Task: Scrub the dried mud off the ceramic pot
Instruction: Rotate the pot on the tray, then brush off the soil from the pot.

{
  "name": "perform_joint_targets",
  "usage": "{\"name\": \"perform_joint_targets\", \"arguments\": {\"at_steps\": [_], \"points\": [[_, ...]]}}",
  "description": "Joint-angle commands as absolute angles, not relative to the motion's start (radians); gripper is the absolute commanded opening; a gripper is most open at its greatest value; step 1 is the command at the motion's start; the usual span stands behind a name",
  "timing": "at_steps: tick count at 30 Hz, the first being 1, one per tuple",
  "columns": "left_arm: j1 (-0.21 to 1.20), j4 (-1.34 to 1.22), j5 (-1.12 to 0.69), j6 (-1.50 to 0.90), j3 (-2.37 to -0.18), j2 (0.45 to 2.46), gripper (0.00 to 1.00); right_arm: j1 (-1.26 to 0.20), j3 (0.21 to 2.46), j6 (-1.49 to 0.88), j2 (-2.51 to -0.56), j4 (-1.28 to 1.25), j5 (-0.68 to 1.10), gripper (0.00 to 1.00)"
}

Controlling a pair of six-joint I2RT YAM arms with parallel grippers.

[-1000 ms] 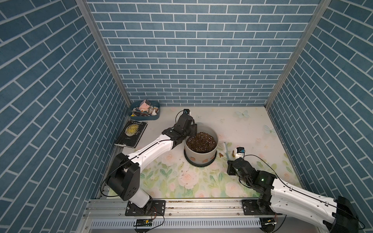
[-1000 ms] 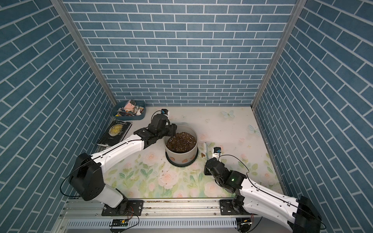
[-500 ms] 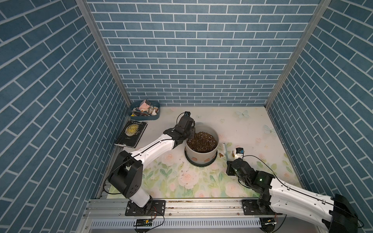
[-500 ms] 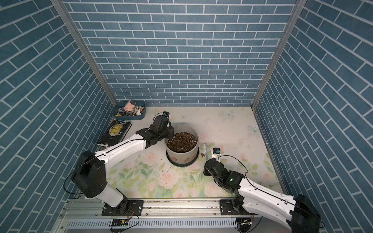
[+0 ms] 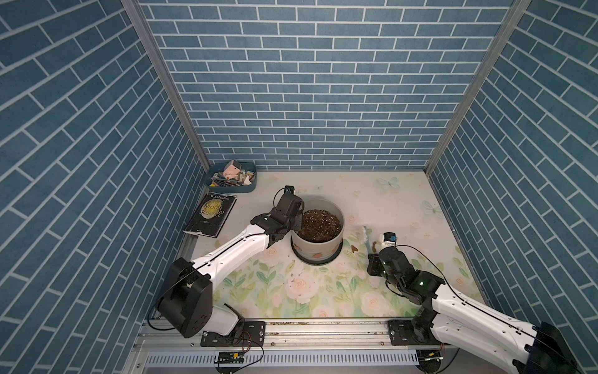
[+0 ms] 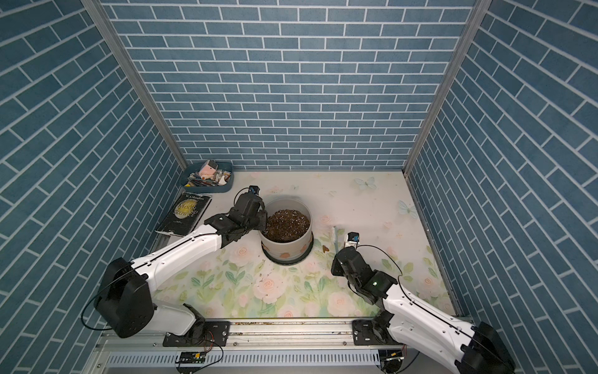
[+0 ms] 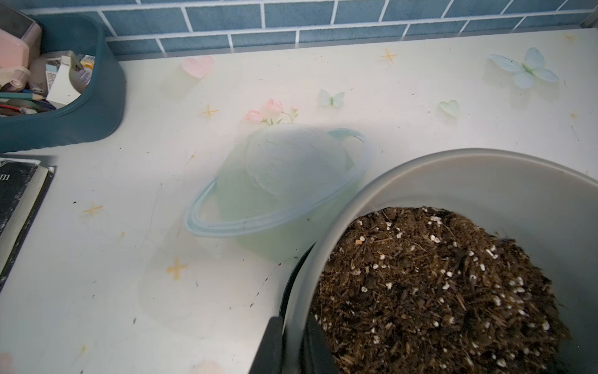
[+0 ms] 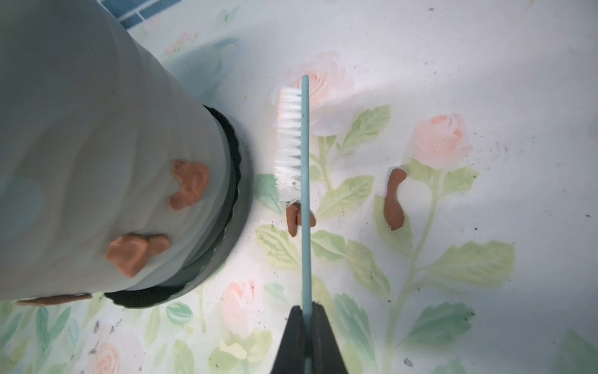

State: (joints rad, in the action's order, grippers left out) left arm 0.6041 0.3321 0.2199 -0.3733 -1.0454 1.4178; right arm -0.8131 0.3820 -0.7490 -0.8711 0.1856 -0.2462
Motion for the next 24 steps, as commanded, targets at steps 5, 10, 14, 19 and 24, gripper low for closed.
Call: {"name": "perform_joint_targets", "arguments": {"at_steps": [5, 10, 14, 19, 24], "points": [[0.600, 0.259, 0.134, -0.441, -1.010, 1.380, 0.41, -0.803, 0.380, -0.684, -0.995, 0.007, -0.155, 0.00], [0.591, 0.231, 0.142, -0.452, -1.020, 1.417, 0.47, -0.829, 0.266, -0.763, -0.964, -0.213, -0.097, 0.00], [0.588, 0.227, 0.159, -0.450, -1.025, 1.428, 0.44, -0.860, 0.247, -0.803, -1.005, -0.237, -0.134, 0.00], [0.588, 0.228, 0.148, -0.448, -1.011, 1.427, 0.27, -0.883, 0.231, -0.806, -1.055, -0.321, -0.127, 0.00], [0.588, 0.233, 0.146, -0.445, -0.994, 1.416, 0.07, -0.928, 0.251, -0.811, -1.068, -0.344, -0.167, 0.00]]}}
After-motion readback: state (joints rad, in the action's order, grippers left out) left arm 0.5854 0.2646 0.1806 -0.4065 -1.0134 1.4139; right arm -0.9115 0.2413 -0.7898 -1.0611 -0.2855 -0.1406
